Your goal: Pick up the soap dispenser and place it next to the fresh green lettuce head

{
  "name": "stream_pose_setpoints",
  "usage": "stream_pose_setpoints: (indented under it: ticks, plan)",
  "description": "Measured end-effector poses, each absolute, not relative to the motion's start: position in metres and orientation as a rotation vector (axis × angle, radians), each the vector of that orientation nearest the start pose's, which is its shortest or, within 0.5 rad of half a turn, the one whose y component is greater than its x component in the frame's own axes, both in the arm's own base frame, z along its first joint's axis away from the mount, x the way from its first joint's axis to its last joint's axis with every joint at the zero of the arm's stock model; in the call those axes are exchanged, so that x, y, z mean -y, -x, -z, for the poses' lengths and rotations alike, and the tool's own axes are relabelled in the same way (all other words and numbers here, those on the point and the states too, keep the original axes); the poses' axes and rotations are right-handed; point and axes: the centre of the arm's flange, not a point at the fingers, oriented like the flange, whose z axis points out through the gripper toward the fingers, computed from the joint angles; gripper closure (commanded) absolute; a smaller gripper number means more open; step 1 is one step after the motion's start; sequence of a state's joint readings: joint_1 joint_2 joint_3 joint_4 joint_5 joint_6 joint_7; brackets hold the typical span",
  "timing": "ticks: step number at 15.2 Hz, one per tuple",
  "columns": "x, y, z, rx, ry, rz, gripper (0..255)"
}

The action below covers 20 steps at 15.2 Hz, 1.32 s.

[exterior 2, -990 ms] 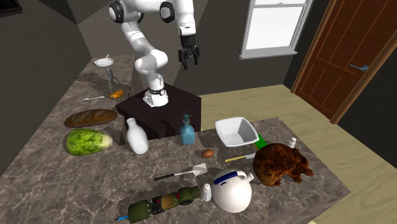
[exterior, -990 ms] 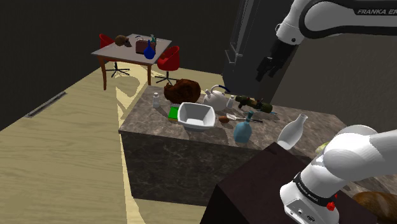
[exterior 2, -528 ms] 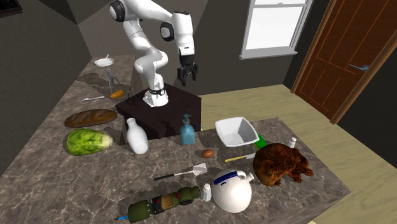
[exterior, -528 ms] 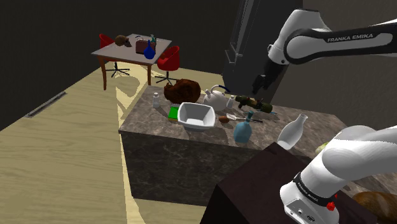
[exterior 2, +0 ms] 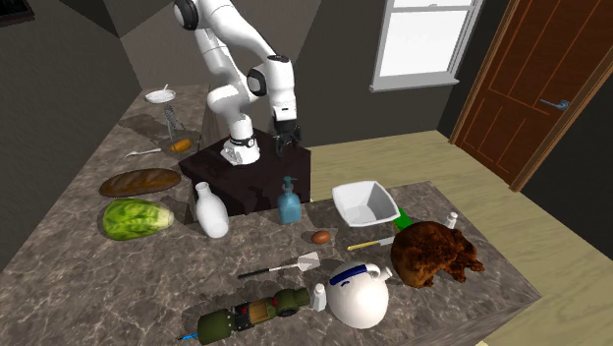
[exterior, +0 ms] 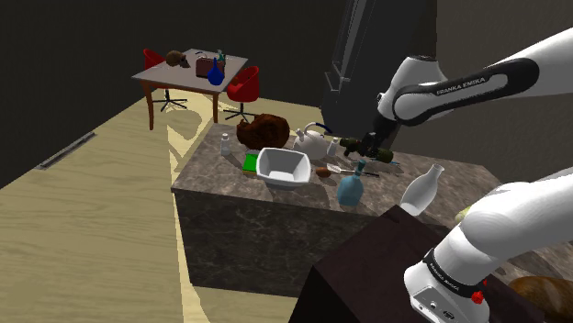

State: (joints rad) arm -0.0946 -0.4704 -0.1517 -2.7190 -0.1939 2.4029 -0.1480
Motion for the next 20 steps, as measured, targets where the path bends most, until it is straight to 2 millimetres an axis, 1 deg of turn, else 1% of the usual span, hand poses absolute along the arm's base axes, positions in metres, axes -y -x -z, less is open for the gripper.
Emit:
stream_pose_setpoints:
  ticks: [2, 4, 6, 10, 13, 18, 19, 20]
  plan:
    - [0.105, -0.379, -0.358, 0.086, 3.239, 0.216, 0]
    - [0.118, -0.382, -0.339, 0.096, 3.245, 0.211, 0]
    - [0.121, -0.384, -0.324, 0.1, 3.247, 0.211, 0]
    - [0.124, -0.386, -0.302, 0.101, 3.248, 0.211, 0]
    - [0.126, -0.387, -0.292, 0.102, 3.248, 0.211, 0]
    - [0.127, -0.388, -0.289, 0.102, 3.248, 0.212, 0]
    - [0.127, -0.388, -0.289, 0.102, 3.248, 0.212, 255]
    - [0.127, -0.388, -0.289, 0.102, 3.248, 0.212, 255]
